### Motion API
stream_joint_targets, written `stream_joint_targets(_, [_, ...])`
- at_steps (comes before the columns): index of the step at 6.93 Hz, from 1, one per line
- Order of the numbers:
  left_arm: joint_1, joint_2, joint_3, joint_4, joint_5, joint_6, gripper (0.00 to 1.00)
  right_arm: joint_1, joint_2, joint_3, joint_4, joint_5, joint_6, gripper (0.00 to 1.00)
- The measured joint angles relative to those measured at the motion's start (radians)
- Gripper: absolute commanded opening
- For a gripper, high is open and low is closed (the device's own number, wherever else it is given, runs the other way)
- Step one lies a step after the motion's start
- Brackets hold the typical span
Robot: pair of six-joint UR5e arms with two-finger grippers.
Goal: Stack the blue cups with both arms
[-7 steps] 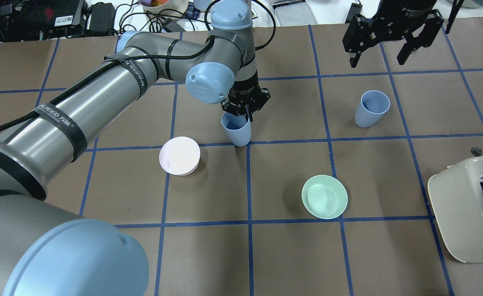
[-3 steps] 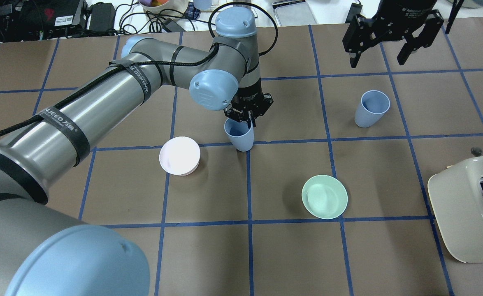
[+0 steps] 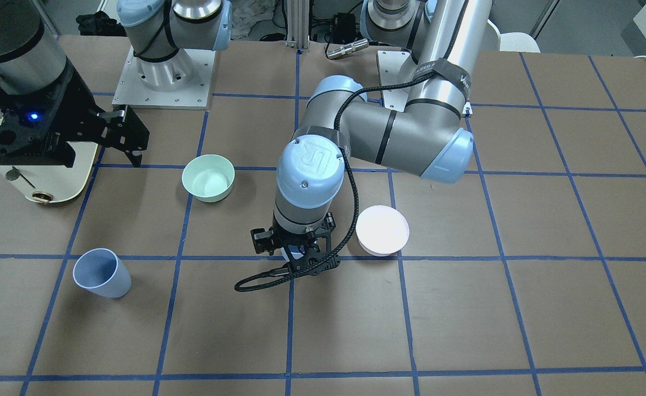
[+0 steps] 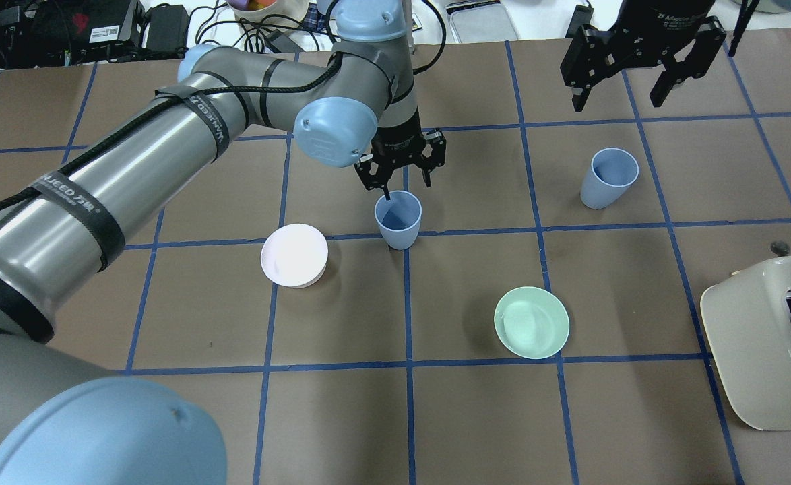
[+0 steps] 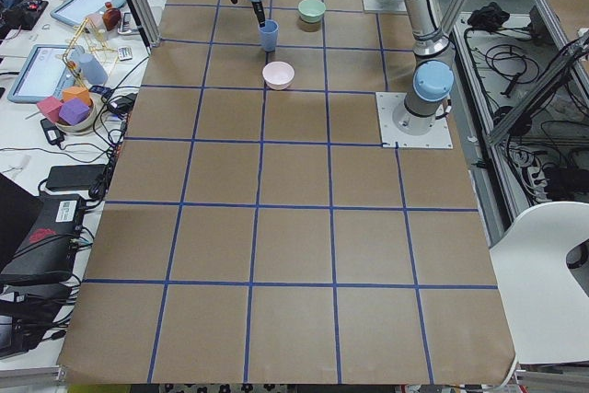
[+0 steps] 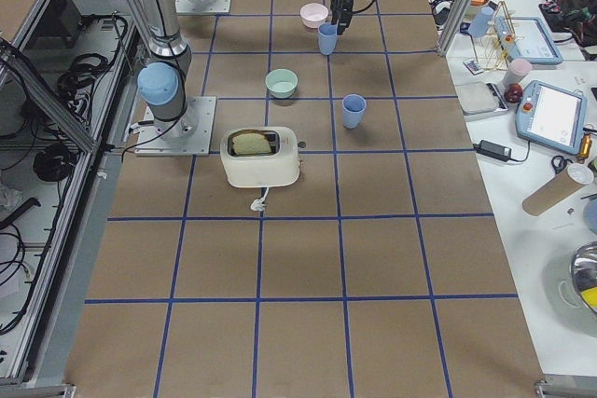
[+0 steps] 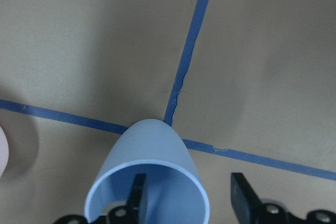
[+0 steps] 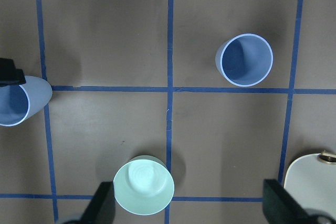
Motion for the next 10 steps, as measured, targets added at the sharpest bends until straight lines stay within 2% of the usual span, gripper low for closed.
stream_joint_targets(1, [0.025,0.040,0.041,-0.067,-0.013,0.024,1.00,0.000,0.000,0.000,0.000,0.000,0.000,1.00])
stream_joint_targets(3, [0.083,0.153,0.129,-0.258,-0.028,0.229,1.00,0.000,0.001,0.000,0.000,0.000,-0.001,1.00])
stream_joint_targets(5, [0.156,0.289,0.141,-0.390,-0.003,0.417,1.00,-0.004,0.006,-0.004,0.000,-0.006,-0.009,1.00])
stream_joint_targets(7, [0.246,0.414,0.013,-0.439,0.079,0.571,1.00,-0.027,0.032,-0.010,-0.001,-0.031,-0.018,1.00])
stream_joint_targets(9, [0.290,0.505,-0.153,-0.298,0.104,0.612,1.00,-0.075,0.095,-0.008,-0.046,-0.039,-0.041,0.99])
stream_joint_targets(10, [0.297,0.526,-0.190,-0.251,0.107,0.616,1.00,-0.111,0.139,-0.005,-0.078,-0.039,-0.060,0.99])
